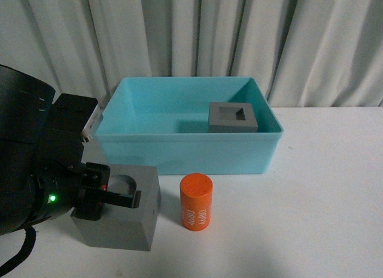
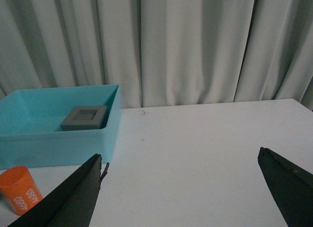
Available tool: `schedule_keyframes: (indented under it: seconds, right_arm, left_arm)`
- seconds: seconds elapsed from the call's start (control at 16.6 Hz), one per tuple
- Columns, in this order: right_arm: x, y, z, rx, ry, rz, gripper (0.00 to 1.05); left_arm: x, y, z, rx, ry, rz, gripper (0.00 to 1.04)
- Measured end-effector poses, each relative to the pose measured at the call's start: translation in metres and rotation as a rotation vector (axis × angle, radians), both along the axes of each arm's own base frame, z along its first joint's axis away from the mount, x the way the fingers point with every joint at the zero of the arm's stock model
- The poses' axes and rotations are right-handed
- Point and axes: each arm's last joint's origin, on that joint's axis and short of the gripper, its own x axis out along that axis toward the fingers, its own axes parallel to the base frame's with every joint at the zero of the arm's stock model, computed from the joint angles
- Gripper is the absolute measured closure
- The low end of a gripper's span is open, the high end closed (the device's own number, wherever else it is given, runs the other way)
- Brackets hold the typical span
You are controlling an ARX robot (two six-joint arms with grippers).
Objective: Place gray and orange parts in blue box
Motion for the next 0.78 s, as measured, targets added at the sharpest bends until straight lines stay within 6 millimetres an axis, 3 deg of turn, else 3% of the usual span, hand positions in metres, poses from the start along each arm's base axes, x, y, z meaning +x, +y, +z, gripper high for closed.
schedule_keyframes:
  seconds: [0.12, 0.24, 0.42, 0.6, 0.78]
  right_arm:
    - [0.000, 0.000, 0.000, 0.000, 0.000, 0.000, 0.06]
    - [0.000, 0.000, 0.000, 0.000, 0.000, 0.000, 0.06]
    - [0.000, 0.000, 0.000, 0.000, 0.000, 0.000, 0.06]
    - [0.000, 0.000, 0.000, 0.000, 0.000, 0.000, 0.06]
    - [0.000, 0.000, 0.000, 0.000, 0.000, 0.000, 0.06]
  left_arm:
    - [-0.006, 0.003, 0.005, -0.005, 0.030, 0.001, 0.86]
    - [-0.012, 0.010, 0.025, -0.029, 0.031, 0.006, 0.87]
    - [-0.010, 0.017, 0.085, -0.123, -0.073, 0.032, 0.87]
    - [0.003, 0.014, 0.147, -0.220, -0.205, 0.033, 0.87]
    - [0.036, -0.009, 0.175, -0.250, -0.299, -0.012, 0.87]
